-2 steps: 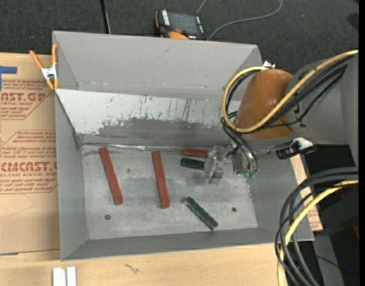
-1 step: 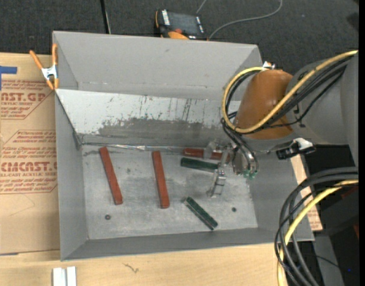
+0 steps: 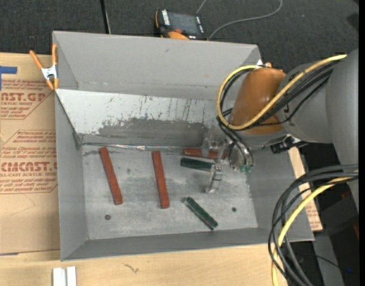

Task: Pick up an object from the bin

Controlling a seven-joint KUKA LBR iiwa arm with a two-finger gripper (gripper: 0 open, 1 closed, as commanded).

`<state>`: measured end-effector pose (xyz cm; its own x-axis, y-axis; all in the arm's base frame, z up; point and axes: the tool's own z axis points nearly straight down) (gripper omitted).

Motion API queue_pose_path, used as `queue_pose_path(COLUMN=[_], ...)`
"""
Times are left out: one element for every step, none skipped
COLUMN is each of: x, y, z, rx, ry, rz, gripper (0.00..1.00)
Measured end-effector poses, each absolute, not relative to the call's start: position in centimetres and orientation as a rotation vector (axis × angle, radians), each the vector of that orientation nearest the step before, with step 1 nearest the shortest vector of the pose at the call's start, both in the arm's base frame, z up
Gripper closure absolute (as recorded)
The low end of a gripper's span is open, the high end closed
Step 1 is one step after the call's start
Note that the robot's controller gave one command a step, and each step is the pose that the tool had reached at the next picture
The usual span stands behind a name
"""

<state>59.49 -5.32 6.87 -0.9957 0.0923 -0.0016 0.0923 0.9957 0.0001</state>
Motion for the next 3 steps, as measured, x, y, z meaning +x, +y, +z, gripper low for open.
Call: queue_pose_path(x=[59.0, 59.3, 57.1], y=[-3.3, -3.4, -5.9], z=[7.0, 7.4, 7.4], rx=[0.219, 0.220, -0.246], ry=[3.131, 3.120, 3.116], rz=[0.001, 0.000, -0.001], gripper=[0.00, 1.00, 1.00])
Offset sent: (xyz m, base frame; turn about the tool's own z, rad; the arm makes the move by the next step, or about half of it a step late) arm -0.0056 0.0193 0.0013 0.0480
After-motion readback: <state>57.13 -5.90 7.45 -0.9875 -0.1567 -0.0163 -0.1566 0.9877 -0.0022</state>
